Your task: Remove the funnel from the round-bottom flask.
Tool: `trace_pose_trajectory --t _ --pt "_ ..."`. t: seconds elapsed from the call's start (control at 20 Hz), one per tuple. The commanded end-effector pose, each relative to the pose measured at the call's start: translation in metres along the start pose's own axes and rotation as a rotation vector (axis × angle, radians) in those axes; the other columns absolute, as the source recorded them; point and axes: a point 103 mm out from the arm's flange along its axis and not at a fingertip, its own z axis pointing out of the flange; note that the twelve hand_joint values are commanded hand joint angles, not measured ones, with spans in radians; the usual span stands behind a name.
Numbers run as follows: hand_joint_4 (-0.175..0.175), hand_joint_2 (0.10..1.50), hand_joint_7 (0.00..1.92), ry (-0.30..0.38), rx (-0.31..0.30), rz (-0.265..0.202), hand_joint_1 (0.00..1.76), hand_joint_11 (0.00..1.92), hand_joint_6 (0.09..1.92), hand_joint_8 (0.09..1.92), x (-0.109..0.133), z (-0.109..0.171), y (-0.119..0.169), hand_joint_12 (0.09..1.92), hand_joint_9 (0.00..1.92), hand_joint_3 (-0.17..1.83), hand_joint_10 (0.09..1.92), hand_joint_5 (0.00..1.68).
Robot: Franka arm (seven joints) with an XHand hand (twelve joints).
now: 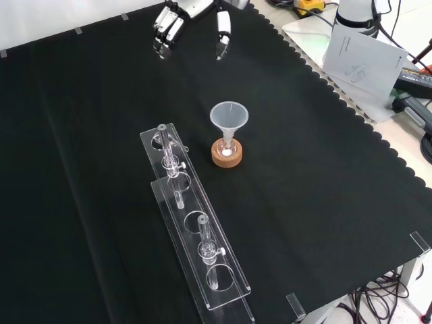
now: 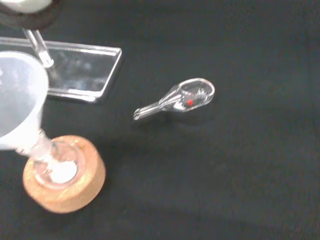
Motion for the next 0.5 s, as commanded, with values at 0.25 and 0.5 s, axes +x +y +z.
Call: trace_pose_trajectory --t 0.25,0.5 --pt "-0.021 0.67 0.0 -0.071 0.102 0.01 0.53 0.18 0.09 0.54 0.059 0.003 -0.022 1.49 0.16 0.32 0.77 0.17" --pt "-0.023 0.68 0.0 -0.083 0.117 -0.004 0.52 0.17 0.09 0.47 0.082 0.014 -0.02 1.51 0.13 0.28 0.79 0.15"
